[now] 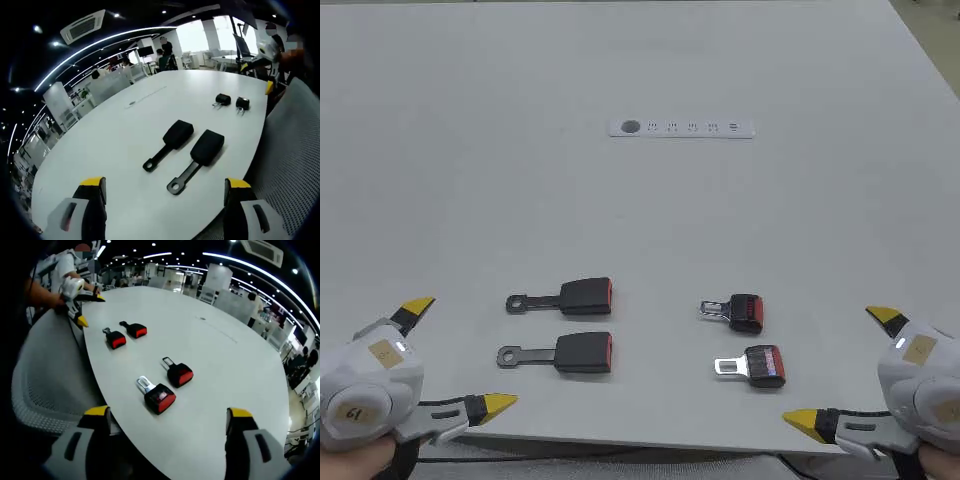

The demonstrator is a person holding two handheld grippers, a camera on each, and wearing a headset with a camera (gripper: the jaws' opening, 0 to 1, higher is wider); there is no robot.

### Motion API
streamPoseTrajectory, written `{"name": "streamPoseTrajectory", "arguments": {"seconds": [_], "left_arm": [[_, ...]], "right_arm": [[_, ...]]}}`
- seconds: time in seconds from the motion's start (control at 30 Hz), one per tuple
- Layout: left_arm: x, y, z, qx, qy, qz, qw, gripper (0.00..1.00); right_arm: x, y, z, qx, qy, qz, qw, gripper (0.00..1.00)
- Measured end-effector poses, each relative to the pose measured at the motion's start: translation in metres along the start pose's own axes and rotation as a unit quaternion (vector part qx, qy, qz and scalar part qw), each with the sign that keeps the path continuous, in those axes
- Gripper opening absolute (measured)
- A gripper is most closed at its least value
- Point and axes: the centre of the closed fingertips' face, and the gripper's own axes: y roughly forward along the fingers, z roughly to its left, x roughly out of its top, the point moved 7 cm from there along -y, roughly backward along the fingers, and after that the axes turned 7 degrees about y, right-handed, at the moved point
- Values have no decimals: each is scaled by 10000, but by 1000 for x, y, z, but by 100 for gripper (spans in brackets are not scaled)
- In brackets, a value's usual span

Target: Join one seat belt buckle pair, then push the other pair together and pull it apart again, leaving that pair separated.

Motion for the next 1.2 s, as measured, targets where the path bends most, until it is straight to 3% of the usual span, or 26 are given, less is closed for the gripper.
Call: {"name": "streamPoseTrajectory", "arguments": {"seconds": [0.1, 0.17, 0.23, 0.53, 0.87, 1.2], "left_arm": [[0, 0, 0, 6, 2, -6, 10000, 95], [1, -1, 0, 12, 10, -18, 10000, 95], [1, -1, 0, 24, 9, -29, 10000, 95], [3, -1, -1, -14, -21, -70, 10000, 93], [2, -1, -1, 30, 42, -33, 10000, 95], [1, 0, -2, -14, 119, -27, 9999, 96]], "right_arm": [[-1, 3, 1, -10, -282, -1, 9996, 97], [-7, 6, 7, 153, -498, 89, 9986, 99], [-7, 4, 9, 73, -543, -8, 9985, 98], [1, 2, 18, 201, -413, -254, 9986, 100], [-5, 6, 21, 292, -349, -59, 9989, 95], [4, 2, 13, 223, -389, -23, 9990, 87]]}}
